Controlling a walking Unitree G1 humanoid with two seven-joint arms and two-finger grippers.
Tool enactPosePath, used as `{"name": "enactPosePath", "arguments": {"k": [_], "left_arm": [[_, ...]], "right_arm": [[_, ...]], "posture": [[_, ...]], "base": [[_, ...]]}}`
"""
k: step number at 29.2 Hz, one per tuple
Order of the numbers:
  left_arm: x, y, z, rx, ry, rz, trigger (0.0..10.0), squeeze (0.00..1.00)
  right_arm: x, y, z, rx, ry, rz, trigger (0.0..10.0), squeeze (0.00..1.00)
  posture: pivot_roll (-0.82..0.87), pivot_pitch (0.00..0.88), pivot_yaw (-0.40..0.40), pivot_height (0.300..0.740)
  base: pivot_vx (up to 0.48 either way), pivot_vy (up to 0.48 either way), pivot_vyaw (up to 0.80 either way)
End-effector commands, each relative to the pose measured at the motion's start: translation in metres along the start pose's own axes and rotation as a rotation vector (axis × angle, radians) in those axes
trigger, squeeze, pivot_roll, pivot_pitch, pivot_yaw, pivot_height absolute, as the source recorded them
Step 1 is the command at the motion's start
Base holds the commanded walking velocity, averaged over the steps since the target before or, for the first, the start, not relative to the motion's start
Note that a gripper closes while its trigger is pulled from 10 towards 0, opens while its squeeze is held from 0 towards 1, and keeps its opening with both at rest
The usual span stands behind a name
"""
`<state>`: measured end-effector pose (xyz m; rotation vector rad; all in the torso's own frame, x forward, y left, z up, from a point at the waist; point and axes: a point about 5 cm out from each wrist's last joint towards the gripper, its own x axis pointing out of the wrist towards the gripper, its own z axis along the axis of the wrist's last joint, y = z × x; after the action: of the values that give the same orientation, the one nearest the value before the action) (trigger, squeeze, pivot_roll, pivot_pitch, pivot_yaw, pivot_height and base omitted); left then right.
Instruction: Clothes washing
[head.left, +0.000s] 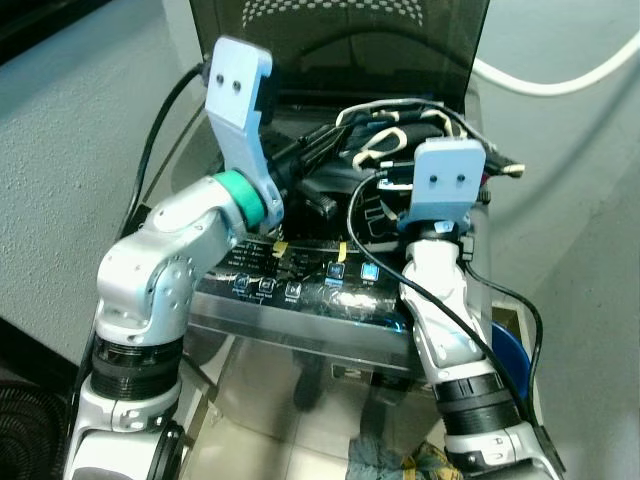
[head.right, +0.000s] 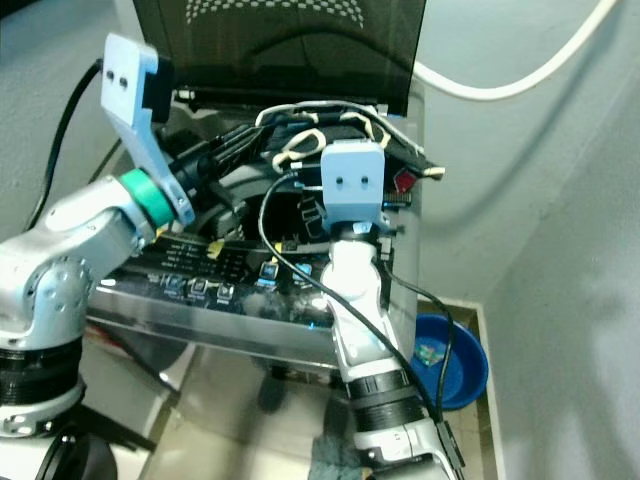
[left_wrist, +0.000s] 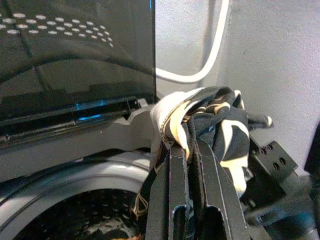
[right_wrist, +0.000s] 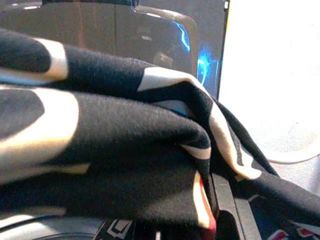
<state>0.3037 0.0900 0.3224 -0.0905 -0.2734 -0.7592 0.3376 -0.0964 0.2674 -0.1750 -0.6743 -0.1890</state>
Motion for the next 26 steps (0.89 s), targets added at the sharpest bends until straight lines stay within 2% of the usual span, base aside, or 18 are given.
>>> {"name": "enactPosePath", "arguments": {"k": [1, 6, 7, 12, 14, 15, 17, 20, 22, 24, 25, 26], "left_arm": [[-0.013, 0.01, -0.003, 0.008, 0.022, 0.059, 10.0, 0.0], [-0.02, 0.007, -0.011, 0.006, 0.05, 0.064, 10.0, 0.0], [-0.026, 0.005, -0.015, -0.006, 0.063, 0.074, 10.0, 0.0], [-0.029, 0.002, -0.018, -0.014, 0.069, 0.082, 10.0, 0.0], [-0.031, -0.012, -0.024, -0.034, 0.078, 0.045, 10.0, 0.0], [-0.031, -0.012, -0.024, -0.034, 0.078, 0.045, 10.0, 0.0], [-0.035, -0.024, -0.027, -0.026, 0.084, -0.009, 10.0, 0.0], [-0.039, -0.03, -0.027, 0.004, 0.084, -0.03, 10.0, 0.0], [-0.041, -0.032, -0.024, 0.091, 0.071, -0.025, 10.0, 0.0], [-0.042, -0.033, -0.024, 0.113, 0.067, -0.023, 10.0, 0.0], [-0.041, -0.039, -0.02, 0.214, 0.048, -0.038, 10.0, 0.0], [-0.041, -0.039, -0.02, 0.214, 0.048, -0.038, 10.0, 0.0]], "right_arm": [[0.005, -0.012, -0.003, 0.005, 0.011, -0.069, 0.0, 0.0], [0.005, -0.013, -0.007, -0.006, 0.029, -0.06, 0.0, 0.0], [0.005, -0.015, -0.012, -0.019, 0.052, -0.059, 0.0, 0.0], [0.006, -0.016, -0.017, -0.027, 0.073, -0.052, 0.0, 0.0], [0.004, -0.013, -0.027, -0.032, 0.119, -0.021, 0.0, 0.0], [0.004, -0.013, -0.027, -0.032, 0.119, -0.021, 0.0, 0.0], [0.001, -0.011, -0.033, -0.034, 0.141, 0.002, 0.0, 0.0], [0.001, -0.01, -0.035, -0.035, 0.147, 0.01, 0.0, 0.0], [0.0, -0.009, -0.036, -0.037, 0.15, 0.019, 0.0, 0.0], [0.0, -0.009, -0.037, -0.038, 0.15, 0.022, 0.0, 0.0], [0.0, -0.008, -0.038, -0.038, 0.151, 0.028, 0.0, 0.0], [0.0, -0.008, -0.038, -0.038, 0.151, 0.028, 0.0, 0.0]], "posture": [[0.19, 0.107, 0.159, 0.74], [0.19, 0.108, 0.155, 0.74], [0.19, 0.11, 0.153, 0.74], [0.19, 0.11, 0.146, 0.74], [0.19, 0.111, 0.138, 0.74], [0.19, 0.111, 0.138, 0.74], [0.19, 0.112, 0.132, 0.74], [0.19, 0.113, 0.128, 0.74], [0.19, 0.112, 0.123, 0.74], [0.19, 0.112, 0.123, 0.74], [0.19, 0.11, 0.11, 0.74], [0.19, 0.11, 0.11, 0.74]], "base": [[0.0, 0.0, 0.0], [0.0, 0.0, 0.0], [0.0, 0.0, 0.0], [0.0, 0.0, 0.0], [0.0, 0.0, 0.0], [0.0, 0.0, 0.0], [0.0, 0.0, 0.0], [0.0, 0.0, 0.0], [0.0, 0.0, 0.0], [0.0, 0.0, 0.0], [0.0, 0.0, 0.0], [0.0, 0.0, 0.0]]}}
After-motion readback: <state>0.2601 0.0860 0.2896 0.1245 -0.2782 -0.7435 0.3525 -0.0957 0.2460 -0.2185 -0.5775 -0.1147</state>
